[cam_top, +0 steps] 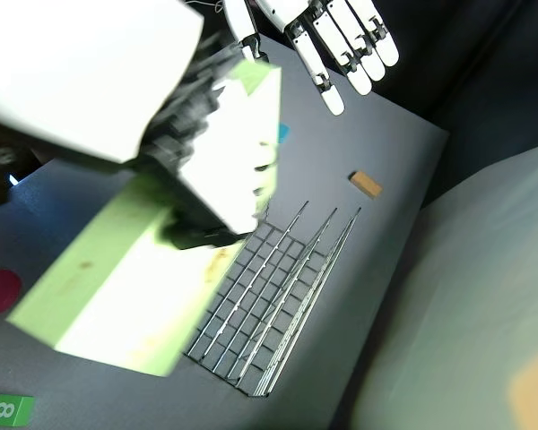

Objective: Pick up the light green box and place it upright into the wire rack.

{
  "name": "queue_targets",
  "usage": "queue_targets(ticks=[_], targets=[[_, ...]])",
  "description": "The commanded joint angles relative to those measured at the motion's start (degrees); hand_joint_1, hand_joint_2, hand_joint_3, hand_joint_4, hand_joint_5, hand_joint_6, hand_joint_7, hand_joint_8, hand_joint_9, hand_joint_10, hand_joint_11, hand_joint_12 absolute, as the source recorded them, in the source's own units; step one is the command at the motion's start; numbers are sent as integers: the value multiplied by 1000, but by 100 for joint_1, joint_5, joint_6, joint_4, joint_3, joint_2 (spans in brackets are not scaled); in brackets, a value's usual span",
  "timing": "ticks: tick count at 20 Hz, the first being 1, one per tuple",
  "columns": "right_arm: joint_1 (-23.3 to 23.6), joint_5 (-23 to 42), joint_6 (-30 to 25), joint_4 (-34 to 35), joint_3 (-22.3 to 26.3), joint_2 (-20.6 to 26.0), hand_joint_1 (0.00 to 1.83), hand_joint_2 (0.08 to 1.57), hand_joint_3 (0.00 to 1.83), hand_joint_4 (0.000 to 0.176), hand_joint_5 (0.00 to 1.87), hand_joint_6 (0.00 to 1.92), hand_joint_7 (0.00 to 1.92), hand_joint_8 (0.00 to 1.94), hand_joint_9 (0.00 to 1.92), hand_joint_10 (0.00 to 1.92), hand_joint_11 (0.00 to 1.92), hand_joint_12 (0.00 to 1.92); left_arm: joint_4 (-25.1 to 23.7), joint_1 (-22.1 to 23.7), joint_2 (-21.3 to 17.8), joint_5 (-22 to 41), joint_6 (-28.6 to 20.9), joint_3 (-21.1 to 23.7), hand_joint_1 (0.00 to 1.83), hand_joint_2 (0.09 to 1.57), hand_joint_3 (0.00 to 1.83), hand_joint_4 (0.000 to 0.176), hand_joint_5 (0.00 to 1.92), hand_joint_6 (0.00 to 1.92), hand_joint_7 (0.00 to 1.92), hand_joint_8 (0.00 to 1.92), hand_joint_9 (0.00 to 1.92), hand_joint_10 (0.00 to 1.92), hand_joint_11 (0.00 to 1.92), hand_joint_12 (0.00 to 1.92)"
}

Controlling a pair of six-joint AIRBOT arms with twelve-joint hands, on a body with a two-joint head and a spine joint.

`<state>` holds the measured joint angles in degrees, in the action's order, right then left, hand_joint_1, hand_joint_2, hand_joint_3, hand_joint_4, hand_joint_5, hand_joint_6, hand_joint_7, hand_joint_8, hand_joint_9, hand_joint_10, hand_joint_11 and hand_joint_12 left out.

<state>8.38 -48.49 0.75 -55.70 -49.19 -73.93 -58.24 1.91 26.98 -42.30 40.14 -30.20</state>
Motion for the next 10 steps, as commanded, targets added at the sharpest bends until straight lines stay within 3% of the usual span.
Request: queue_targets(ticks=[1,10], targets=[[92,290,23,-403,-70,-97,1200,1172,0,0,830,1113,927,1212,774,1221,648,1580,-430,72,4,209,51,1,21,1268,0,112,161,4,104,5,94,4,0,190],[-252,240,-200,-628,-449,-710,1200,1173,0,0,828,1120,927,1210,784,1201,640,1576,-429,80,21,254,120,-3,19,1271,0,113,160,2,109,1,103,3,0,304]])
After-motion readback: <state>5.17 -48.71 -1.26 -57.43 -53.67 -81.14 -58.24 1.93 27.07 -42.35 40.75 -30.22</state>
